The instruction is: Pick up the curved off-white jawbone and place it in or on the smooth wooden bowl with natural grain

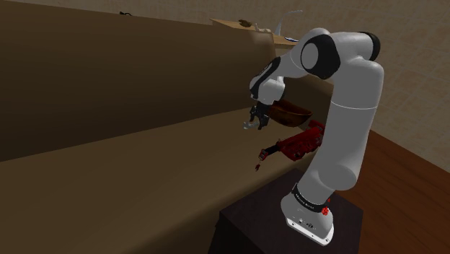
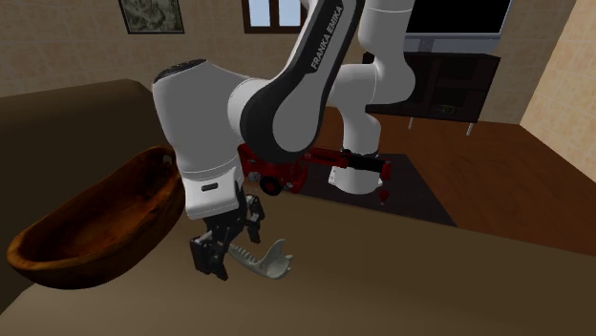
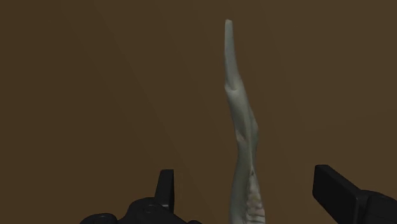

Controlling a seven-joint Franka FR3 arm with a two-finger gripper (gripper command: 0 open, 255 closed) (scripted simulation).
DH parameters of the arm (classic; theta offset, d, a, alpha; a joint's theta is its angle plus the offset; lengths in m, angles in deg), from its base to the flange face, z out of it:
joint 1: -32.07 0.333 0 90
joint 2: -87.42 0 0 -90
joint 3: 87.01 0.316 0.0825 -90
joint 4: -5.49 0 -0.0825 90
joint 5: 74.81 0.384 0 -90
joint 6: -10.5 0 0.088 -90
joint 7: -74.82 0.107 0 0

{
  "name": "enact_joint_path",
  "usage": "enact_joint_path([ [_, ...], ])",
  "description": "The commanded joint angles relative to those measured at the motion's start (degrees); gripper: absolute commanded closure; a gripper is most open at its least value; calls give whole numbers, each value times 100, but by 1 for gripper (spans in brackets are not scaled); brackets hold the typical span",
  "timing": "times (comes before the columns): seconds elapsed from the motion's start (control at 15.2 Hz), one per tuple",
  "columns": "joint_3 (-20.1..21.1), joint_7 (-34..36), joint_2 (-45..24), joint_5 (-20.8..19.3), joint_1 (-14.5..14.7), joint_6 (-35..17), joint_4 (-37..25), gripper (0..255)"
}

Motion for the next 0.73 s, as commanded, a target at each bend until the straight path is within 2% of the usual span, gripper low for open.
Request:
enact_joint_path([
  [0.0, 17, -22, -17, 31, -8, -30, 17, 0],
  [0.33, 17, -22, -17, 32, -8, -30, 17, 0],
  [0.4, 17, -22, -17, 32, -8, -30, 17, 255],
  [0.66, 17, -19, -15, 30, -6, -29, 17, 255],
])
